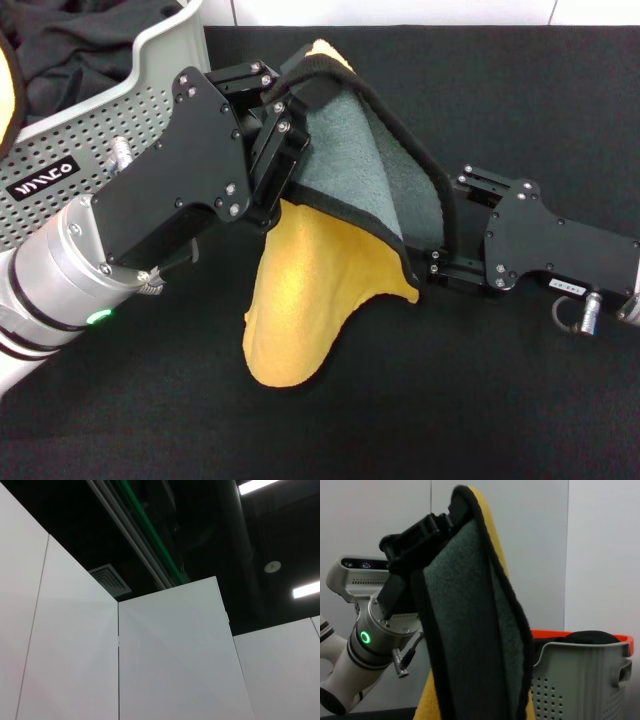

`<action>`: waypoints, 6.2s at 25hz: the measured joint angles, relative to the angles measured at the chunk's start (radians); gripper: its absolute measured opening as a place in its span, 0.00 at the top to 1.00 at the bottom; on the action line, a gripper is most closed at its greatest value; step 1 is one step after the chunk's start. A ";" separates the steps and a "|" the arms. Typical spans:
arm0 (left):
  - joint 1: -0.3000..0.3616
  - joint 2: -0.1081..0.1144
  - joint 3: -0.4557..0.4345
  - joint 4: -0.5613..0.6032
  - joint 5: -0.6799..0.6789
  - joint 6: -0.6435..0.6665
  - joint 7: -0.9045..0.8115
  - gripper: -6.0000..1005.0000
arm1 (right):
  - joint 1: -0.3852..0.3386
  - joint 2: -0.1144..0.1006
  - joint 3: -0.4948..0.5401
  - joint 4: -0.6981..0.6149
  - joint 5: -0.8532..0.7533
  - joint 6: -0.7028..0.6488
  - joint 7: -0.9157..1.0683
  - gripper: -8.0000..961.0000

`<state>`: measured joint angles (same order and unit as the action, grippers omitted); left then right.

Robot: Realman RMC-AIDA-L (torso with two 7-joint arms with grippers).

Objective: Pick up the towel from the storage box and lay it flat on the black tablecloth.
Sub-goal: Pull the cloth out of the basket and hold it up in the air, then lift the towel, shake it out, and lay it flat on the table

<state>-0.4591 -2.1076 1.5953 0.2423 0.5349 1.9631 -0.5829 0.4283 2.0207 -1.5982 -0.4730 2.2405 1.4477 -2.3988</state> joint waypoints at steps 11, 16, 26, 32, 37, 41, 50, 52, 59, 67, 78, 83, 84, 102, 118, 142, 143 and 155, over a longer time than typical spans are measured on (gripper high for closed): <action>0.001 0.001 -0.002 0.000 0.000 0.000 0.000 0.97 | -0.023 0.000 0.006 0.007 -0.005 0.009 -0.009 0.28; 0.001 0.001 -0.002 -0.001 0.000 0.000 0.000 0.97 | -0.023 -0.001 0.006 0.008 -0.005 0.009 -0.013 0.35; 0.001 0.002 -0.002 -0.001 0.001 0.000 0.000 0.97 | -0.025 0.000 0.007 0.029 0.002 0.009 -0.014 0.64; 0.000 0.001 0.003 0.000 0.001 0.000 0.000 0.97 | -0.024 0.000 0.007 0.031 0.001 0.012 -0.019 0.76; 0.001 0.000 0.005 -0.004 0.001 0.000 0.000 0.97 | -0.023 -0.001 0.007 0.031 -0.002 0.050 -0.047 0.86; 0.003 0.000 0.005 -0.008 0.000 0.000 0.000 0.97 | -0.023 -0.005 0.008 0.028 -0.004 0.081 -0.052 0.97; 0.041 0.009 0.008 -0.072 0.010 -0.011 0.035 0.97 | -0.023 -0.046 0.091 -0.104 -0.002 0.178 0.012 0.98; 0.044 0.009 0.008 -0.087 0.012 -0.011 0.037 0.97 | -0.024 -0.058 0.134 -0.154 -0.003 0.219 0.047 0.98; 0.053 0.000 0.009 -0.121 0.089 -0.060 0.063 0.97 | -0.007 -0.049 0.315 -0.297 -0.005 0.238 0.173 0.98; 0.037 0.000 0.029 -0.112 0.187 -0.149 0.064 0.97 | 0.100 -0.041 0.360 -0.352 -0.005 0.229 0.251 0.98; 0.014 0.000 0.083 -0.105 0.182 -0.252 0.064 0.96 | 0.149 -0.017 0.369 -0.366 0.002 0.207 0.270 0.98; 0.012 0.000 0.087 -0.102 0.181 -0.260 0.064 0.94 | 0.150 -0.008 0.386 -0.367 0.004 0.207 0.273 0.98; 0.013 0.000 0.087 -0.101 0.181 -0.260 0.064 0.93 | 0.150 -0.008 0.387 -0.367 0.006 0.207 0.276 0.98; 0.014 0.000 0.143 -0.038 0.169 -0.278 0.053 0.80 | 0.155 0.002 0.390 -0.381 0.018 0.189 0.279 0.98; 0.014 0.000 0.438 0.037 -0.160 -0.478 0.066 0.80 | 0.246 0.007 0.355 -0.292 0.060 0.141 0.258 0.98; 0.024 0.000 0.454 0.049 -0.236 -0.529 0.066 0.67 | 0.262 0.007 0.278 -0.290 0.160 0.133 0.219 0.98; 0.025 0.000 0.454 0.049 -0.236 -0.529 0.066 0.67 | 0.261 0.007 0.277 -0.289 0.161 0.133 0.219 0.98; 0.027 0.000 0.454 0.051 -0.238 -0.523 0.066 0.74 | 0.252 0.007 0.274 -0.293 0.162 0.136 0.219 0.98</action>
<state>-0.4326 -2.1077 2.0494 0.2930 0.2974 1.4400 -0.5169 0.6808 2.0279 -1.3238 -0.7657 2.4028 1.5838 -2.1800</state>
